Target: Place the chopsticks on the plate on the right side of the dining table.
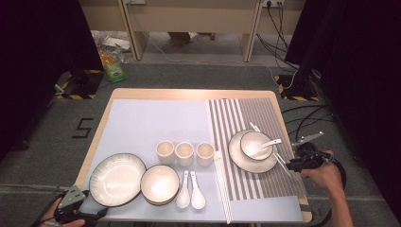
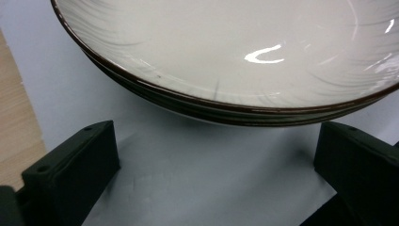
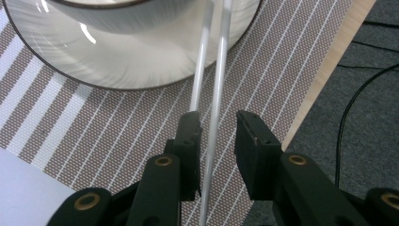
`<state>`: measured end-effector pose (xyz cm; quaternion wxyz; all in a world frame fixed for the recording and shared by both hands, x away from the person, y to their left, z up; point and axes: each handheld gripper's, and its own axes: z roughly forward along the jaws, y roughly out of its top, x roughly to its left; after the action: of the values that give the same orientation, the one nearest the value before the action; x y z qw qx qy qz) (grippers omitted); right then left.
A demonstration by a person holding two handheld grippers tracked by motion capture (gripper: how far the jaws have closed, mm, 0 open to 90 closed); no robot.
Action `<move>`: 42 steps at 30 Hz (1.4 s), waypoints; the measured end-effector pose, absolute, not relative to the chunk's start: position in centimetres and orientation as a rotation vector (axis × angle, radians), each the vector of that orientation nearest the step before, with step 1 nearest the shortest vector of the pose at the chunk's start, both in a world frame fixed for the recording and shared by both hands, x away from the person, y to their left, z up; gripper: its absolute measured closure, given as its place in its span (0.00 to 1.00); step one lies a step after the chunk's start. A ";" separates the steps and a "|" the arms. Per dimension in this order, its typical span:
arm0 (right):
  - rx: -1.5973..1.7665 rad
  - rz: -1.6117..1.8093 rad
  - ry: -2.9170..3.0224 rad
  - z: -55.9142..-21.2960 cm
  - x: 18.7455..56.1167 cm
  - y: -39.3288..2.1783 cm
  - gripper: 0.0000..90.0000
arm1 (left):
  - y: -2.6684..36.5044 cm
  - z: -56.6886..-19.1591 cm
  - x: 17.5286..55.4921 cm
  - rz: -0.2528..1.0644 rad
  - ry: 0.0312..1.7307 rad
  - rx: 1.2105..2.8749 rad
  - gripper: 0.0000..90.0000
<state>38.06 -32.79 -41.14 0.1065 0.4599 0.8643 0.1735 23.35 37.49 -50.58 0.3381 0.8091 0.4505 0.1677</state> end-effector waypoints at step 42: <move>1.358 0.523 2.553 -41.4 39.8 -30.7 0.73 | 37.5 -50.6 23.3 0.437 1.171 2.105 0.00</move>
<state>39.81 -30.67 -41.43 0.1014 0.4599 0.8642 0.1770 23.33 37.50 -50.62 0.3399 0.8086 0.4499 0.1680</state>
